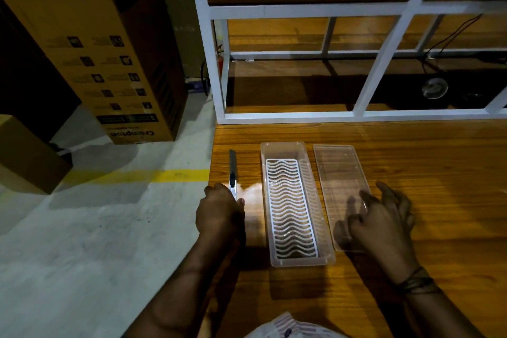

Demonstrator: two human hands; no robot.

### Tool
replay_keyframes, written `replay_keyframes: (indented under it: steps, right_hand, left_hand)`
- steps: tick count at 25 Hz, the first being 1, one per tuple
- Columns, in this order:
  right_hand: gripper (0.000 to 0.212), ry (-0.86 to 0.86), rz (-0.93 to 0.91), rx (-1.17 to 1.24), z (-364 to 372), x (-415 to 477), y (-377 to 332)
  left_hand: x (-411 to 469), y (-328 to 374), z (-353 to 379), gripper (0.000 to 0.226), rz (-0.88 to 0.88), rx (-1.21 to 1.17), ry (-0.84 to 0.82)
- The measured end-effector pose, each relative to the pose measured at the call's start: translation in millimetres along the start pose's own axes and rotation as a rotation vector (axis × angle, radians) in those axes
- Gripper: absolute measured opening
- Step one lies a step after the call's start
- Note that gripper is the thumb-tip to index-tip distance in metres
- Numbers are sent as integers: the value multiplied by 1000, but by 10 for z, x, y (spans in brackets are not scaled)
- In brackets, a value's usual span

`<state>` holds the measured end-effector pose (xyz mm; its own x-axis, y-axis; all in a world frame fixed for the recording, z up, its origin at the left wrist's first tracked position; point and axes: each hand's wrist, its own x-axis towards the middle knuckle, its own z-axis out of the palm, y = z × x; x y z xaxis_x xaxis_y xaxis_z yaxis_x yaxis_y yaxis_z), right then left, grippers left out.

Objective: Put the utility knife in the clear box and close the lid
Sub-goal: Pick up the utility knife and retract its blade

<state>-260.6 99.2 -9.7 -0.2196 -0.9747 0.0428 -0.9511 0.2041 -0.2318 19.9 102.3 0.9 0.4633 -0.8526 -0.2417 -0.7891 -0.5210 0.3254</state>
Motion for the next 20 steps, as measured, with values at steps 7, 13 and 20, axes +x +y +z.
replay_keyframes:
  steps: [7,13,20]
  right_hand:
    - [56,-19,-5,24,41,-22,-24]
    - [48,1,-13,45,67,-51,-40]
    - [48,8,-48,64,108,-55,-61]
  left_hand:
    - [109,-43,-2,32,-38,-134,-26]
    - [196,-73,49,25,-49,-183,-27]
    - [277,-101,44,32,-66,-228,-41]
